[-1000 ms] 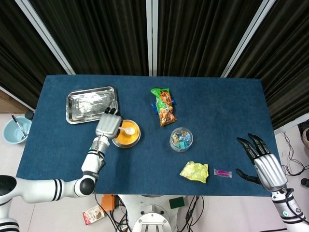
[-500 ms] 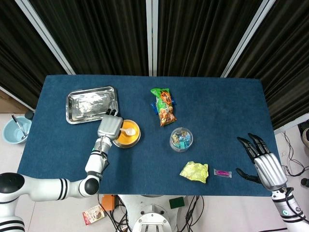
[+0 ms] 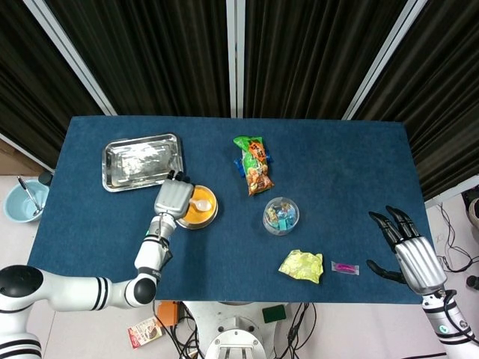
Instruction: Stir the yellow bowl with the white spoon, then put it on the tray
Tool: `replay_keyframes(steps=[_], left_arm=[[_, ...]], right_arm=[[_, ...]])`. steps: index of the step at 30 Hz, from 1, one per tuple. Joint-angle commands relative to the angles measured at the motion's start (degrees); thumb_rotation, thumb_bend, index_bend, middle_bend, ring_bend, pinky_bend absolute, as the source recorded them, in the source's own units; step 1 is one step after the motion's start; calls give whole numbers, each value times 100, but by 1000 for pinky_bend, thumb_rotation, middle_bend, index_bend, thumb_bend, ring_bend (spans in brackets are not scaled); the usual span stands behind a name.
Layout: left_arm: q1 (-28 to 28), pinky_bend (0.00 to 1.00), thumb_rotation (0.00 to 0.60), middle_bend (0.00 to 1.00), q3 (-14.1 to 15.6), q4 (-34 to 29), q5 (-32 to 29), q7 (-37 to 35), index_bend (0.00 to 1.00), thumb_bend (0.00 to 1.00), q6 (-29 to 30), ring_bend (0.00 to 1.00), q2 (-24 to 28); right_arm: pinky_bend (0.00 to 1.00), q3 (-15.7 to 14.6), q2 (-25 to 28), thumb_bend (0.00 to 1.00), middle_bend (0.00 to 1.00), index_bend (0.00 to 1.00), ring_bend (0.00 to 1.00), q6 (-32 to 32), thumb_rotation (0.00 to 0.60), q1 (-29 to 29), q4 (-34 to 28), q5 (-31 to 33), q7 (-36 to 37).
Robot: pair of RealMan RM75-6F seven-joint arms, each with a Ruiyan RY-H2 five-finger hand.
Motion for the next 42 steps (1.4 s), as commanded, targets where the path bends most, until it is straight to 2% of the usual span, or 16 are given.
replay_keyframes(steps=[1, 12, 23, 42], left_arm=[[-11, 131, 600, 254, 45, -49, 29, 19, 444, 385, -2, 120, 43], [65, 127, 600, 249, 338, 89, 641, -237, 474, 354, -166, 119, 249], [136, 128, 600, 249, 280, 414, 740, -601, 497, 353, -293, 120, 134], [165, 132, 600, 251, 258, 552, 725, -676, 534, 367, -387, 120, 96]], right_arm=[[98, 0, -2, 180, 144, 63, 0, 5, 600, -2, 1, -1, 3], [98, -16, -3, 179, 144, 63, 0, 57, 600, -56, 49, 28, 58], [98, -14, 13, 176, 144, 63, 0, 38, 600, -55, -12, 18, -17], [98, -4, 19, 176, 144, 63, 0, 2, 600, -59, -28, 54, -33]])
